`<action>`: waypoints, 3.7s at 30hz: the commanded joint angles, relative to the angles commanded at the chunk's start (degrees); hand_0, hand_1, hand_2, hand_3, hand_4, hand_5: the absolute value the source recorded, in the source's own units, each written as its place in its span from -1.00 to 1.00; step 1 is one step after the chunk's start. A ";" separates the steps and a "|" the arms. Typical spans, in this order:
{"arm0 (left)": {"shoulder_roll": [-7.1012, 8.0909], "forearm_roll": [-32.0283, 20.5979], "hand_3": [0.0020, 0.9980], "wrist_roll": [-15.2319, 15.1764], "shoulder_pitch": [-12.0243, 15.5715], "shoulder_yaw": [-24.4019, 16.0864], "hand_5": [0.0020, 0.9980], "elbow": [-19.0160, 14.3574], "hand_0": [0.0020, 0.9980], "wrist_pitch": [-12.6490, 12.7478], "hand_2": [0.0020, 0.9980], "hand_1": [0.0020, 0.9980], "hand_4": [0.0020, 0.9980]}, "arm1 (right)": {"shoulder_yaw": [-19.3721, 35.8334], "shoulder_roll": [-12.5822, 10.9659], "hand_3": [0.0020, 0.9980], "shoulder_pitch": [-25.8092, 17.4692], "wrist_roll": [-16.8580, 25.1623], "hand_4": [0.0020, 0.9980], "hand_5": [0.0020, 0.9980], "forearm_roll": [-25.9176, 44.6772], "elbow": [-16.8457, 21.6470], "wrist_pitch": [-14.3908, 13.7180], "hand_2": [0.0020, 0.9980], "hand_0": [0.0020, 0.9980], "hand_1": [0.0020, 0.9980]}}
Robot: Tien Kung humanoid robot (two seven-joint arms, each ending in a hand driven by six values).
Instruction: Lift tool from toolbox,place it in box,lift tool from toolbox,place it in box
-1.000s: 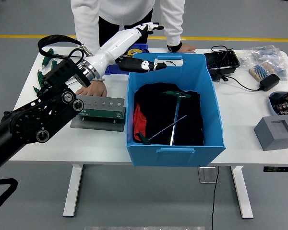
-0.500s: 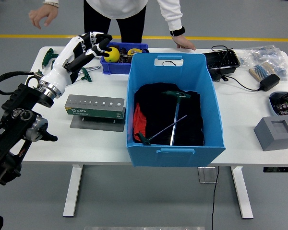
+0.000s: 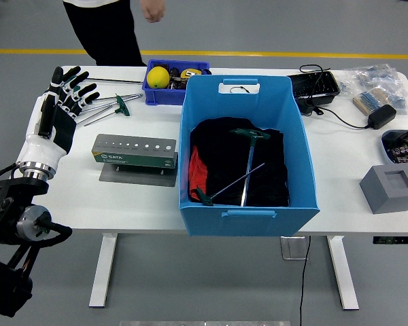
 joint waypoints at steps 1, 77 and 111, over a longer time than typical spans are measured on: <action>0.06 -0.12 0.50 0.20 0.58 -0.12 0.42 -0.04 0.52 -0.38 0.67 0.53 0.88 | 0.03 0.03 0.12 -0.05 -0.01 0.56 0.34 -0.01 0.02 -0.03 0.45 0.34 0.32; -1.31 20.54 0.80 9.82 5.76 -13.16 0.87 -3.85 0.73 -8.51 0.98 0.79 0.99 | -2.22 0.06 0.13 1.14 -0.05 0.57 0.35 1.47 0.58 -0.28 0.46 0.33 0.31; -0.70 20.25 0.79 9.57 5.70 -11.79 0.86 -2.62 0.73 -8.63 0.98 0.79 0.98 | -3.29 0.75 0.13 0.21 0.24 0.57 0.35 3.01 0.43 -0.22 0.46 0.34 0.32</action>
